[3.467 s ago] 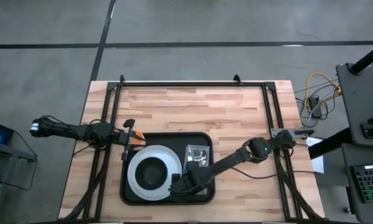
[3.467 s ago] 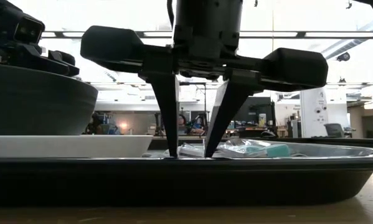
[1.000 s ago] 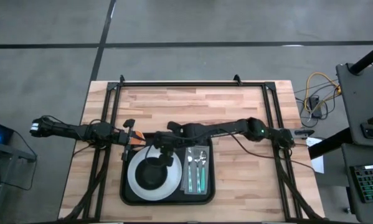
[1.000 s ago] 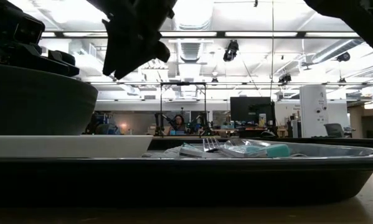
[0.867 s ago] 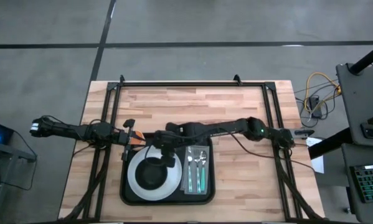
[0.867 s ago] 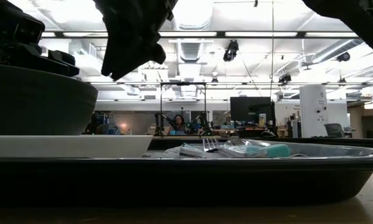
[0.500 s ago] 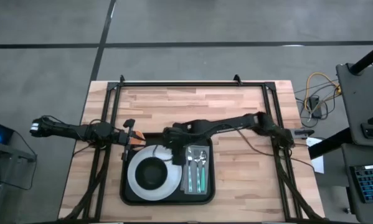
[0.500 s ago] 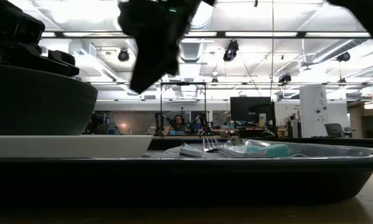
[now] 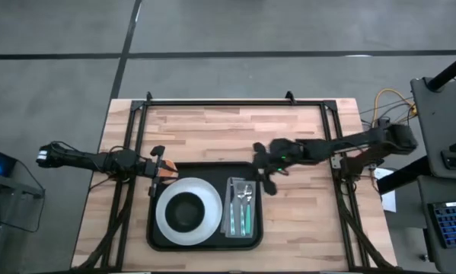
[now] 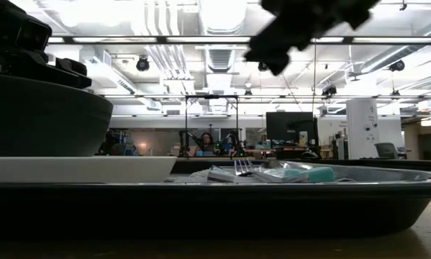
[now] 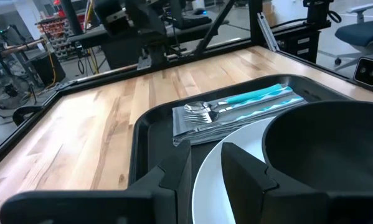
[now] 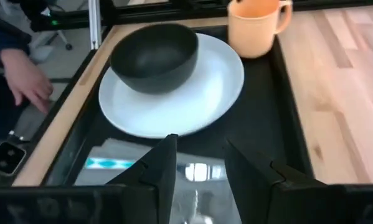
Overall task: Set up tray
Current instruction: Return to Home Position
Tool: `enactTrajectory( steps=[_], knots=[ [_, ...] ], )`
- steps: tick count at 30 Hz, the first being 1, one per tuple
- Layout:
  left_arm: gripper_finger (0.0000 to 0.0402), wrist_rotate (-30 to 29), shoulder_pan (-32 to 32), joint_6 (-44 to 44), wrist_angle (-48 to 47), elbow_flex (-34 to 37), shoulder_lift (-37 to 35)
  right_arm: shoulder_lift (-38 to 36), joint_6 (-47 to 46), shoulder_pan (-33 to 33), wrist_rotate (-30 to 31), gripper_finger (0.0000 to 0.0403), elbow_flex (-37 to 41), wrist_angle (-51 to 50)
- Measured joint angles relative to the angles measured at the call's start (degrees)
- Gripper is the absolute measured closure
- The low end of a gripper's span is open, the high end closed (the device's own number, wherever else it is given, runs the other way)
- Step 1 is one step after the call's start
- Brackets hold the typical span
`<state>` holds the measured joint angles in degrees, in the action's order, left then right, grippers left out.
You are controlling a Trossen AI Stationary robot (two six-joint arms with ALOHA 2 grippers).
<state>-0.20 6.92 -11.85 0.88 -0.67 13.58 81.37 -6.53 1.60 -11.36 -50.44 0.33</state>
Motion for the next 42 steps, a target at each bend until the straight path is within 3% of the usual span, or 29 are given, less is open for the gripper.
enactTrajectory(
  steps=[10,16,21,30,34,37,42],
  knots=[
    [0.0330,0.02,0.00,-0.01,0.01,0.02,0.00,-19.88,1.95,-0.01,-1.30,0.0271,21.64,11.66],
    [0.0330,0.00,0.00,0.01,0.01,0.00,0.00,-34.69,2.26,0.01,-1.43,0.0275,31.42,12.49],
    [0.0330,0.00,0.02,-0.01,-0.01,0.00,0.00,-49.17,3.93,0.02,-5.86,0.0281,37.63,12.48],
    [0.0330,0.02,0.02,-0.01,0.01,0.02,0.00,-71.90,3.98,-0.03,-5.83,0.0287,43.85,5.47],
    [0.0330,0.00,0.02,-0.01,-0.01,0.00,0.00,-80.78,5.05,0.01,-10.87,0.0283,46.06,4.76],
    [0.0330,0.01,0.00,0.00,0.01,0.00,-0.02,-81.29,5.18,0.00,-15.14,0.0280,47.58,8.74],
    [0.0330,0.00,0.00,0.00,0.11,0.01,0.43,-80.35,5.82,-0.03,-15.56,0.0278,49.94,10.33]
  ],
)
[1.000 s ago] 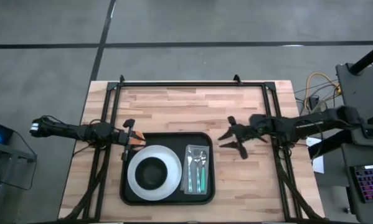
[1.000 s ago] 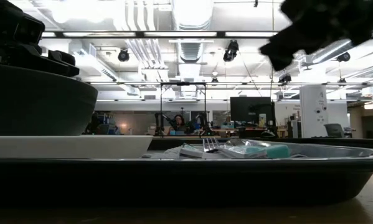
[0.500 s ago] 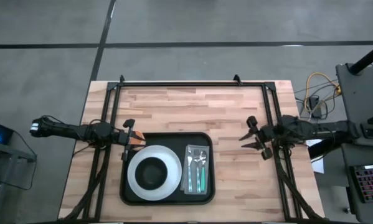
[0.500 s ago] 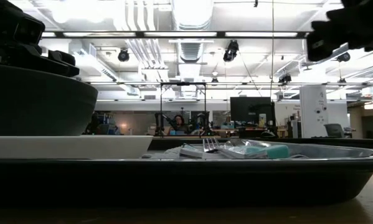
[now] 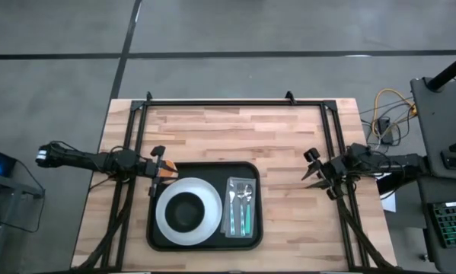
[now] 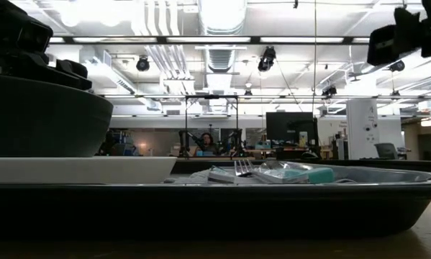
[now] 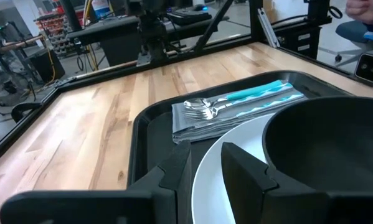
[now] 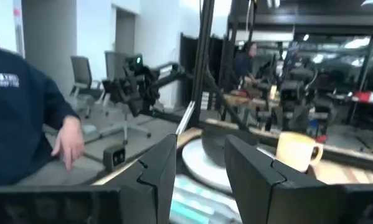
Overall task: Set up tray
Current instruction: Return to Home Position
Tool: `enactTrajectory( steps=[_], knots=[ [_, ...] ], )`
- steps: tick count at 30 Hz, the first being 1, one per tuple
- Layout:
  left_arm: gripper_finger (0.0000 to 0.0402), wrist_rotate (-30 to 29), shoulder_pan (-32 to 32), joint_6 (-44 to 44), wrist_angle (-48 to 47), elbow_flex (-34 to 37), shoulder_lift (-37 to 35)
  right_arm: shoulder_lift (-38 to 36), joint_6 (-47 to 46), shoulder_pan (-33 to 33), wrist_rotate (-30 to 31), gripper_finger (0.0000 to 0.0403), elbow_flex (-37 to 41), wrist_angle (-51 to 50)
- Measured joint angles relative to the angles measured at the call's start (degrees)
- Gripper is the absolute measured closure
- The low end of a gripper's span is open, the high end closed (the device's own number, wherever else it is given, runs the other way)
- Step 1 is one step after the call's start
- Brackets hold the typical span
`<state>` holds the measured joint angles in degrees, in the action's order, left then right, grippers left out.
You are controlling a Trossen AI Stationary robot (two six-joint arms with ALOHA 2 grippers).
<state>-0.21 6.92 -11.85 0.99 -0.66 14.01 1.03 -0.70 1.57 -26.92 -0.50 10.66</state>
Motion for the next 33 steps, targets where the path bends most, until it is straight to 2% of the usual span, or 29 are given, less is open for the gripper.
enactTrajectory(
  steps=[5,11,14,23,33],
  knots=[
    [0.0330,-0.09,0.00,0.00,0.03,-0.01,0.82,-0.68,1.74,-0.14,0.29,0.0284,-0.02,-3.45],
    [0.0330,-0.07,0.02,0.02,0.03,-0.01,1.21,0.30,3.20,-0.14,8.72,0.0290,-0.02,-7.47],
    [0.0330,-0.07,0.01,0.02,0.03,-0.01,1.26,0.69,3.25,-0.11,10.74,0.0291,-0.02,-7.61],
    [0.0330,-0.02,0.01,0.01,0.03,0.00,1.41,1.21,7.14,-0.11,12.77,0.0291,-0.02,-8.03],
    [0.0330,0.07,0.01,0.01,0.05,-0.01,1.41,2.96,4.57,-0.11,13.64,0.0291,-0.02,-8.21]
  ],
)
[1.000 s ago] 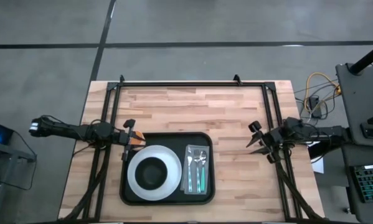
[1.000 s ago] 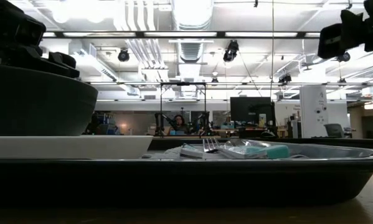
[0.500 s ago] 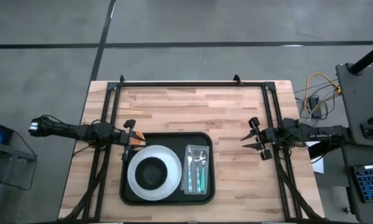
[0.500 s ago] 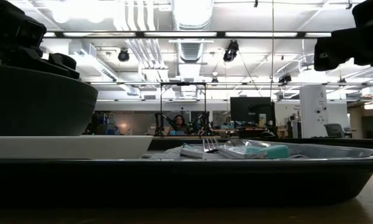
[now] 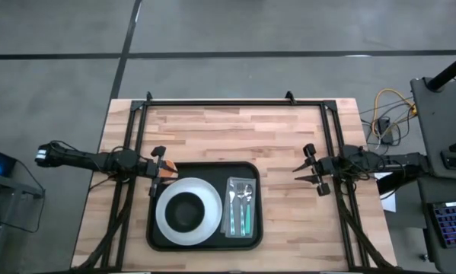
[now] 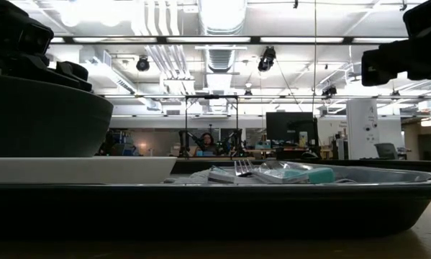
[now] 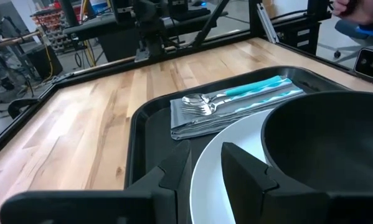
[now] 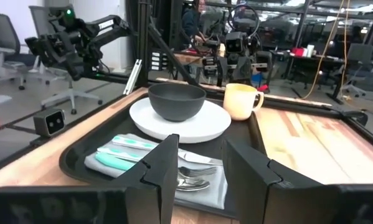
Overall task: Set up tray
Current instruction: Return to Home Position
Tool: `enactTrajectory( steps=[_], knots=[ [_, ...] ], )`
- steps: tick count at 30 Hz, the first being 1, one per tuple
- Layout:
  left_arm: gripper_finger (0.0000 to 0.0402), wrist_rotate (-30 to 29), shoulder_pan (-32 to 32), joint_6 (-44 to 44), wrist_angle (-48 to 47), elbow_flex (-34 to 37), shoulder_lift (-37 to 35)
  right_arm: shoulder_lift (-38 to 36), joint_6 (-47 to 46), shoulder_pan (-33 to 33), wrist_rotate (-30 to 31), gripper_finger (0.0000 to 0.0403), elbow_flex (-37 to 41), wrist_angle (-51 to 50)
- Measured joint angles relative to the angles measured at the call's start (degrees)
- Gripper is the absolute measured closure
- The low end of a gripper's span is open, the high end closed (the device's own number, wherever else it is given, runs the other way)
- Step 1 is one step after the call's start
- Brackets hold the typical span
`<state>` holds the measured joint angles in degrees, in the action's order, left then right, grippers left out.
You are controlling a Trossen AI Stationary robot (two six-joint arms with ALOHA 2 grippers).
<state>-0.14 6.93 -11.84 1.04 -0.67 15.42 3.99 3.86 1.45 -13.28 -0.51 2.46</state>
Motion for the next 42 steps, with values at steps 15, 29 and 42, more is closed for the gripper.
enactTrajectory(
  steps=[15,29,42],
  knots=[
    [0.0330,-0.02,0.00,-0.01,0.01,0.01,0.03,-0.09,-0.49,0.00,-0.04,0.0291,0.00,0.00],
    [0.0330,-0.04,0.00,0.00,0.02,0.00,0.04,-0.09,-0.47,0.00,-0.08,0.0291,-0.02,0.00],
    [0.0330,-0.04,-0.02,0.01,0.02,0.02,0.04,-0.09,-0.44,0.00,-0.14,0.0291,-0.02,-0.02]
  ],
)
